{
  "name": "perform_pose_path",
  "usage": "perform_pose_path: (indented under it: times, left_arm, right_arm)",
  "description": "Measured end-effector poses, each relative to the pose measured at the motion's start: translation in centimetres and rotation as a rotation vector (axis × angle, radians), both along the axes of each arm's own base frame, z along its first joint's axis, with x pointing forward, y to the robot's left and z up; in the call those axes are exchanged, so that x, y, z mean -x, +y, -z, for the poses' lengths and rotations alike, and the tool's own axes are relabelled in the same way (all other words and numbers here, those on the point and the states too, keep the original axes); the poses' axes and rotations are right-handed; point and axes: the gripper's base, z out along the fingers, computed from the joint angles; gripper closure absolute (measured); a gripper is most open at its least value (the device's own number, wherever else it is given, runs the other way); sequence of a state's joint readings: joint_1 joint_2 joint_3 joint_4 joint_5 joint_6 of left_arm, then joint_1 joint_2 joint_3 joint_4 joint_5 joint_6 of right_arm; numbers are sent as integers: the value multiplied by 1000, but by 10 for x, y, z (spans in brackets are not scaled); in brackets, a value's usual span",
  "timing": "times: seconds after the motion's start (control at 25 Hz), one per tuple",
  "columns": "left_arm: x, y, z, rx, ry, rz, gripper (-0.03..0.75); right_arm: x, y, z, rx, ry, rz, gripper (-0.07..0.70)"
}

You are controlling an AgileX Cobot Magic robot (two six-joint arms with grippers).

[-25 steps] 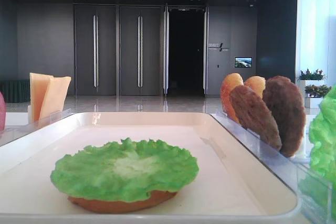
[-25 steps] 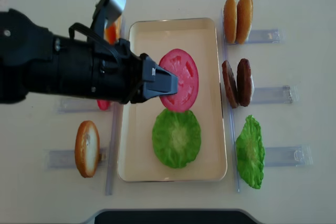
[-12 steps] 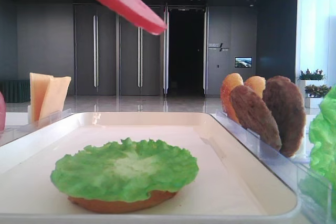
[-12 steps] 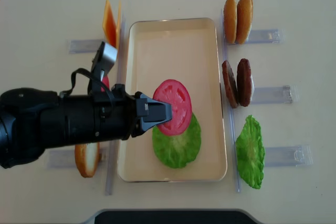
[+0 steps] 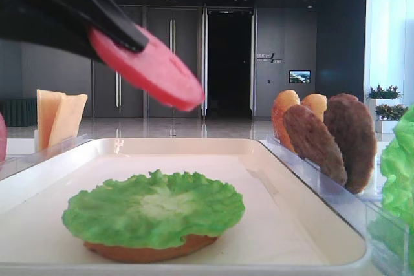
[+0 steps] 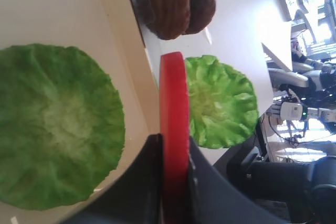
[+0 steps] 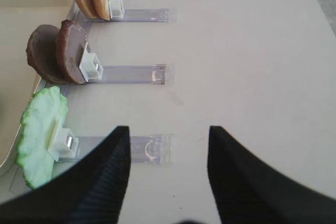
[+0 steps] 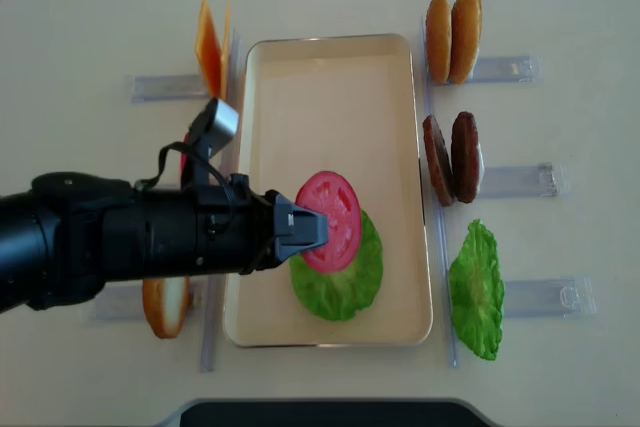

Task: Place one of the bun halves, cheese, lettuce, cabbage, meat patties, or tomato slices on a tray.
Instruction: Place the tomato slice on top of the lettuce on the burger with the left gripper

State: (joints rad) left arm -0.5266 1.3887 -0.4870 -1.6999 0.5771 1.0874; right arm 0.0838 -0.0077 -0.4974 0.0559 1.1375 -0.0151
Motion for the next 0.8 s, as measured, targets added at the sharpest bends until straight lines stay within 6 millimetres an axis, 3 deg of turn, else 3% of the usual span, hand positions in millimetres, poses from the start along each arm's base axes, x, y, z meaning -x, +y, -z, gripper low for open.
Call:
perform_pose_path:
  times: [0.48,0.8]
  left_arm:
    - [-4,-7,36,-65,85,81,668]
    - [-22,-19,38,-48,69,109,668]
  right_arm:
    - [0,0,0,0,0,0,274]
    - [0,0,0,-1,0,-1,274]
